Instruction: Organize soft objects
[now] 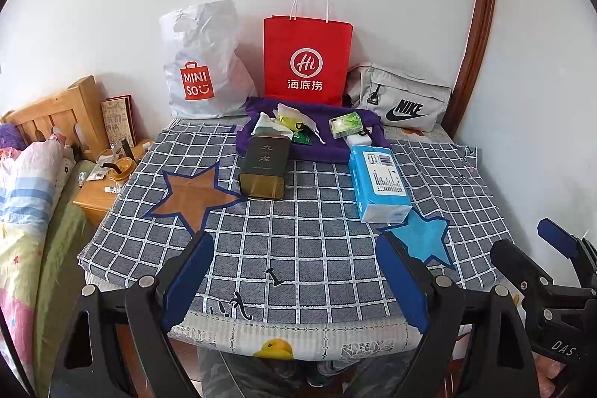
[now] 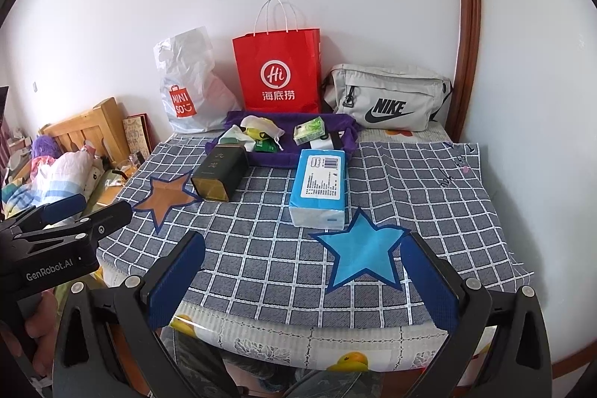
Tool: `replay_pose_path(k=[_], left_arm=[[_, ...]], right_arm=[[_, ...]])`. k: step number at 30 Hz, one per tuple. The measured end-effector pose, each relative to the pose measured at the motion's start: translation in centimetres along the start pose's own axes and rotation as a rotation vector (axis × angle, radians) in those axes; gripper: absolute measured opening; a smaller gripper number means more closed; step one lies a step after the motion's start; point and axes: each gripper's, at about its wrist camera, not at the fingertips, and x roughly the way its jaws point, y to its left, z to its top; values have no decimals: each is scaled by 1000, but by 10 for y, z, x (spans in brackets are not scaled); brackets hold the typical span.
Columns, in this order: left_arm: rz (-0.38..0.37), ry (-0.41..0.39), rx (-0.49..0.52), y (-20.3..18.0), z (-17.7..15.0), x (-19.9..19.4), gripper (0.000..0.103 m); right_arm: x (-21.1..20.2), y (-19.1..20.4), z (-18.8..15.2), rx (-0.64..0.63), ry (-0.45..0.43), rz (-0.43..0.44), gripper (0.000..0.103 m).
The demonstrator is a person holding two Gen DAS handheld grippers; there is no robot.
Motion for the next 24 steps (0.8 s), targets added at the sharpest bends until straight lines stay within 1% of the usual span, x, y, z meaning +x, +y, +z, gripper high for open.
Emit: replay_pose_path(k=[24], left_arm=[[-7, 6, 5, -2, 0, 2, 88]], right_arm=[[-5, -1, -2, 5, -14, 6, 103]])
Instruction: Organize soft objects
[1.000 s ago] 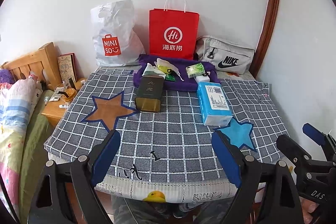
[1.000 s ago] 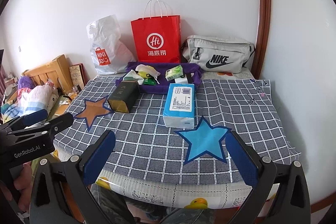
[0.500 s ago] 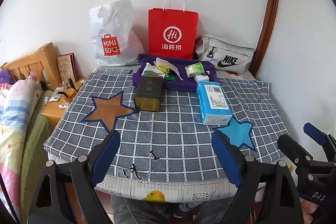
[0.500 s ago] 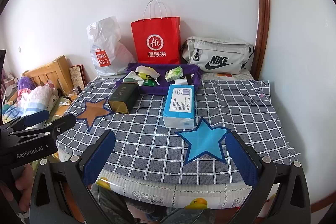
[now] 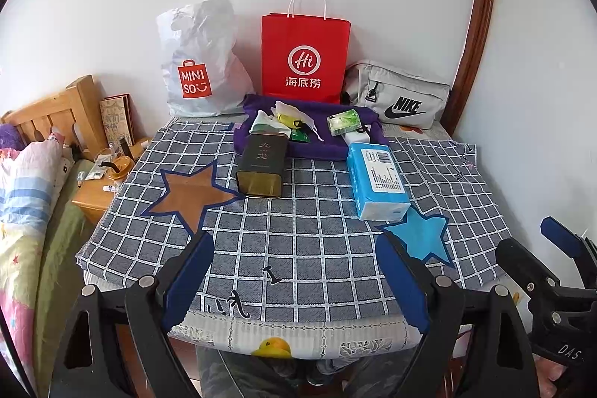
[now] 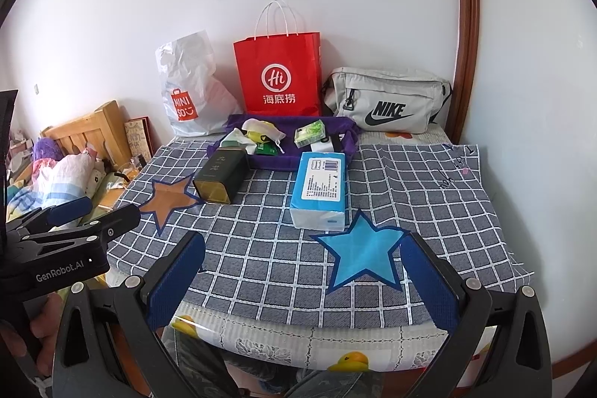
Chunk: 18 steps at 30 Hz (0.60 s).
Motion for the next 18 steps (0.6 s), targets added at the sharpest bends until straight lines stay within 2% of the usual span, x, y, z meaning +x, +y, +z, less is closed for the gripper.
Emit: replay_pose_path(k=[18], left_arm=[[1, 3, -1, 2, -1, 1, 88]], right_arm=[[-2, 2, 1, 1, -5, 1, 103]])
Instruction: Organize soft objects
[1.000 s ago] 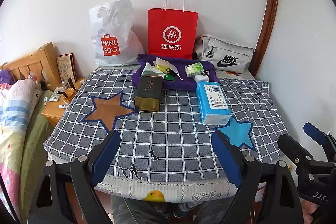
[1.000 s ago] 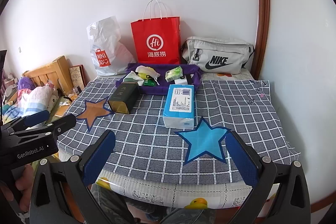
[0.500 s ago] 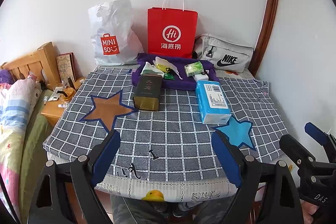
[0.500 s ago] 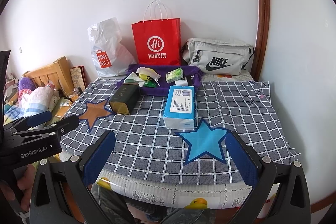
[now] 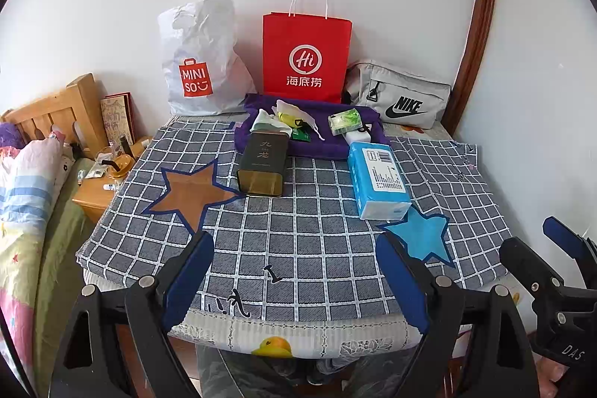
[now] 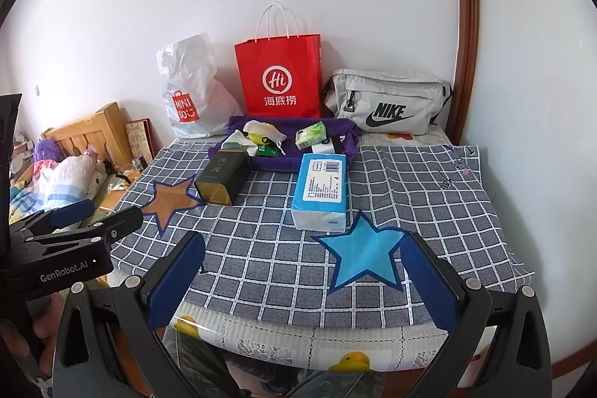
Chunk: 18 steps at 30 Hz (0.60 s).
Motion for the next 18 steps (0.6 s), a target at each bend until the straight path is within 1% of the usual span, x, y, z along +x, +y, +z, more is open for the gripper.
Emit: replay_pose_path(k=[18], left_arm=[[2, -1, -1, 1, -1, 0, 88]], right_arm=[[-1, 2, 0, 1, -2, -1, 103]])
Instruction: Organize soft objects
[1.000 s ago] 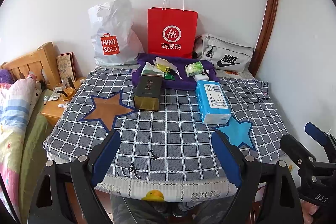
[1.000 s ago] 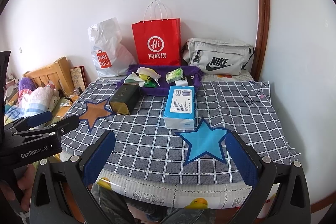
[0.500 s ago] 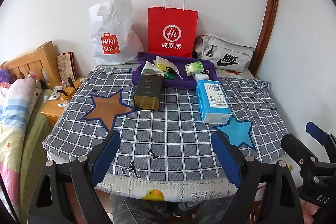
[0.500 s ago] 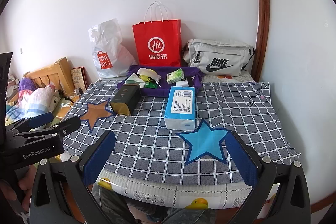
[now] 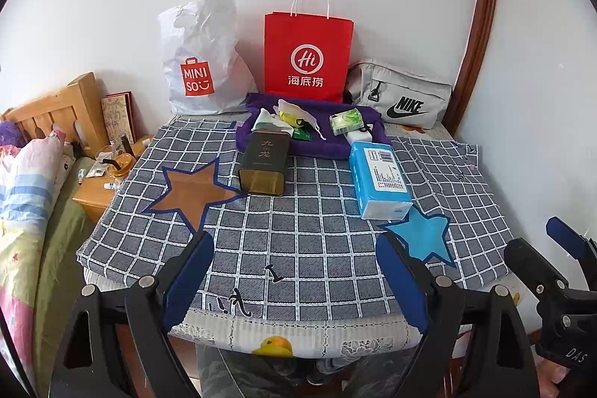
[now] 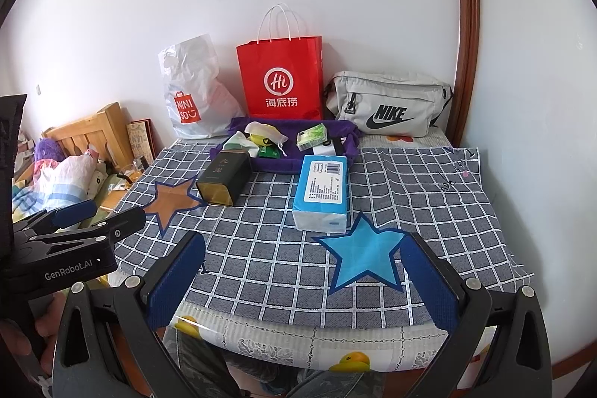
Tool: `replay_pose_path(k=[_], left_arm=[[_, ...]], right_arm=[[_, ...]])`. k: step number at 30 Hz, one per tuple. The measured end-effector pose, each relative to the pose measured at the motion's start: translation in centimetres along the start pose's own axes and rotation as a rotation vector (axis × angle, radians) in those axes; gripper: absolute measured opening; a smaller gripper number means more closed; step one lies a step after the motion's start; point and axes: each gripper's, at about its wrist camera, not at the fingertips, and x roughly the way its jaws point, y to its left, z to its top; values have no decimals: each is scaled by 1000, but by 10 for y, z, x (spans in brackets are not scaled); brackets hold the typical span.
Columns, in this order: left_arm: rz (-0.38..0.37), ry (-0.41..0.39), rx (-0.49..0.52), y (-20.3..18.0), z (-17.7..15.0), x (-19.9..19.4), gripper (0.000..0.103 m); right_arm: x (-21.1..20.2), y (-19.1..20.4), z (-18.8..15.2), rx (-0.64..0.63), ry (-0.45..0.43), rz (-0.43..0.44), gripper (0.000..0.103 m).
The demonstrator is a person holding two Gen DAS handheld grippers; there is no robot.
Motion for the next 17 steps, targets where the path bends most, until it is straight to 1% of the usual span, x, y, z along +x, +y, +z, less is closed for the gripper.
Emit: replay_pose_path(k=[11, 16, 17], left_arm=[[0, 0, -3, 3, -3, -1, 88], [-12, 7, 9, 1, -6, 13, 88], [-5, 16, 14, 0, -7, 19, 88]], right_arm=[[-4, 4, 3, -12, -7, 6, 103], [0, 3, 1, -13, -3, 9, 103], [4, 3, 0, -13, 3, 10, 103]])
